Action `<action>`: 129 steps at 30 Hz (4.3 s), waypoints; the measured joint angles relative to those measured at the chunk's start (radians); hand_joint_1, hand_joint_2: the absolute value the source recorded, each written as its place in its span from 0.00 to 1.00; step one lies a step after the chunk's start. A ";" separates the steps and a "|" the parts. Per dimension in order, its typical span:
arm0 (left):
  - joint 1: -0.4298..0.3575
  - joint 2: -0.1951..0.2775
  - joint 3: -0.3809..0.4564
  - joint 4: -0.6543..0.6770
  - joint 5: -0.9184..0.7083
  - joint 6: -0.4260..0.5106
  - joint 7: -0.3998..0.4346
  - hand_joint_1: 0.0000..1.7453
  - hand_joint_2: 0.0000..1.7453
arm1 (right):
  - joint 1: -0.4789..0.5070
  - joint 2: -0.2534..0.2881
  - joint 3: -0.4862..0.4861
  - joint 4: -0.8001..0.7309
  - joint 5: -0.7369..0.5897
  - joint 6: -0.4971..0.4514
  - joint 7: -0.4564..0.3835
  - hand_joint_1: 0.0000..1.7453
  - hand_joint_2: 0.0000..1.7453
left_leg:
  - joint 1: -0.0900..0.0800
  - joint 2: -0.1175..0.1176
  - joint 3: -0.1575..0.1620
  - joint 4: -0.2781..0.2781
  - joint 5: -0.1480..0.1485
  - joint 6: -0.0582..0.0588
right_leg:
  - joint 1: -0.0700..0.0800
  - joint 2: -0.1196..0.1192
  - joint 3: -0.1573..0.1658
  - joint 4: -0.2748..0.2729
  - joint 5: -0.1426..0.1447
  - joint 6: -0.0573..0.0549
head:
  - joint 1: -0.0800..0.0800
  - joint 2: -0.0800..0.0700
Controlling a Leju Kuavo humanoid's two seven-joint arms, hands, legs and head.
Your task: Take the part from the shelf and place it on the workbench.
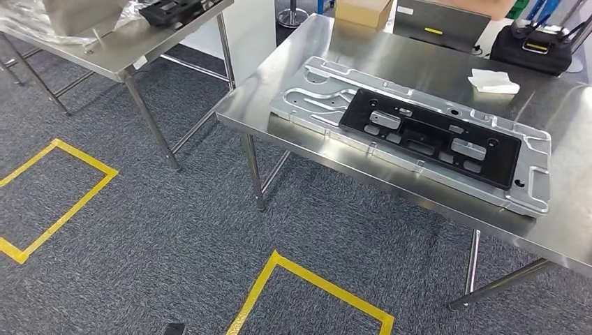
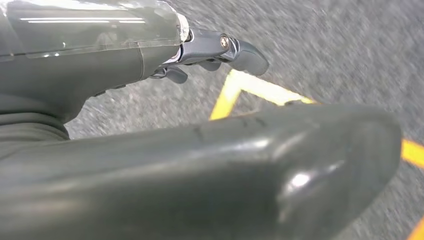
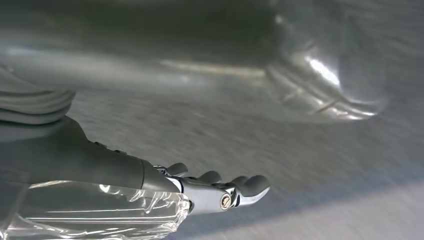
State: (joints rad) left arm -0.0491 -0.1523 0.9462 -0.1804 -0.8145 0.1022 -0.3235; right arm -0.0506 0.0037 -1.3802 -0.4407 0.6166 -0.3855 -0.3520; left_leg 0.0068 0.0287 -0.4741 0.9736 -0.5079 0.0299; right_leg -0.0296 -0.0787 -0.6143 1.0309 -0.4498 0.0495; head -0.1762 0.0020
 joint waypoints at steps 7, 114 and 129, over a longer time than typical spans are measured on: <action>0.001 -0.004 0.029 0.000 0.033 0.024 -0.018 0.00 0.00 | -0.006 0.008 0.047 0.149 0.129 0.045 0.228 0.00 0.00 | -0.016 -0.059 -0.107 0.020 0.077 0.019 | 0.013 0.080 0.020 0.197 -0.119 -0.017 | 0.000 0.000; -0.006 -0.003 0.037 0.000 -0.083 0.037 0.040 0.00 0.00 | -0.001 0.059 0.403 0.238 0.450 0.346 0.393 0.00 0.00 | 0.007 -0.025 -0.170 0.223 -0.032 -0.057 | 0.023 0.014 0.107 -0.057 -0.045 -0.074 | -0.001 0.000; -0.008 0.000 0.023 0.000 -0.082 0.037 0.041 0.00 0.00 | -0.004 0.064 0.401 0.239 0.452 0.352 0.389 0.00 0.00 | -0.002 -0.089 -0.069 0.010 0.057 -0.002 | 0.013 0.081 -0.003 0.197 -0.146 -0.026 | 0.000 0.000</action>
State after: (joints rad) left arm -0.0568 -0.1519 0.9689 -0.1808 -0.8969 0.1389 -0.2827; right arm -0.0545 0.0675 -0.9792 -0.2022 1.0687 -0.0336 0.0368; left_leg 0.0047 -0.0605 -0.5436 0.9833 -0.4512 0.0281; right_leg -0.0164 0.0025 -0.6175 1.2277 -0.5960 0.0236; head -0.1766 0.0020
